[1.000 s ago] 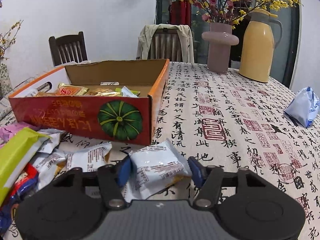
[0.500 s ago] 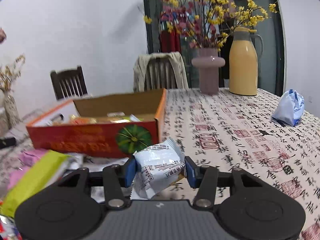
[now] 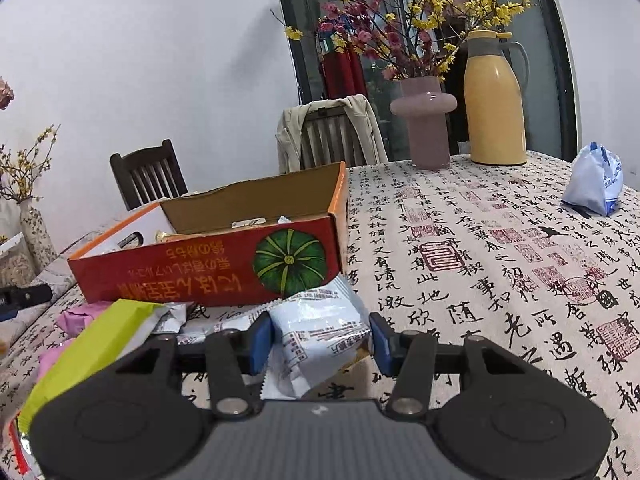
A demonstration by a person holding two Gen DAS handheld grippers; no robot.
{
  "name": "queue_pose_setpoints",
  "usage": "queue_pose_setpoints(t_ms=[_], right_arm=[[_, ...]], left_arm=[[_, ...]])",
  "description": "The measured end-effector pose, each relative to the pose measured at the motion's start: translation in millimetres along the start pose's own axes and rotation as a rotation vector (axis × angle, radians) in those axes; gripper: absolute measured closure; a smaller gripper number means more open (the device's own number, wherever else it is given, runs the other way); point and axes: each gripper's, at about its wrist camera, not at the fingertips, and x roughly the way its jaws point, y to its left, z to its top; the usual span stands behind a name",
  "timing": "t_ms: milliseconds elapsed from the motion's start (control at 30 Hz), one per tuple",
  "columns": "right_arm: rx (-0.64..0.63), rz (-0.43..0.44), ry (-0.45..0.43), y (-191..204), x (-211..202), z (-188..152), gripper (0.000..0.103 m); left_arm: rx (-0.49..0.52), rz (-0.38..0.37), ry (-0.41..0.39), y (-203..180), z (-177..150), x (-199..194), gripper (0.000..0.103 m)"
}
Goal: Organize snacks
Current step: 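Grasp a white packet with the right tool while the left tool reaches a pink packet, then close the left tool on the pink packet while the right tool holds its packet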
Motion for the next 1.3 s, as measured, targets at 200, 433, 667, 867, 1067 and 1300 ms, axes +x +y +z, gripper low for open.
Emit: queue_pose_setpoints(t_ms=[200,433,667,867,1067,1300], right_arm=[[0.002,-0.017,-0.027,0,2,6,0.053],[0.018,-0.013,-0.017,-2,11,8,0.053],[0.037,-0.004,-0.017,-4,11,6,0.053],[0.045,0.007,-0.024,-5,9,6,0.052],[0.049,0.009,-0.027,-5,8,5,0.052],[0.049,0.009,-0.026,-6,8,5,0.052]], left_arm=[[0.043,-0.052,0.105,-12,16,7,0.0],[0.124,-0.085,0.301,-46,41,37,0.0],[0.136,-0.069,0.46,-67,43,71,0.0],[0.138,-0.042,0.517,-69,40,84,0.0],[0.15,-0.035,0.546,-72,36,88,0.0],[0.119,-0.022,0.57,-69,34,89,0.014]])
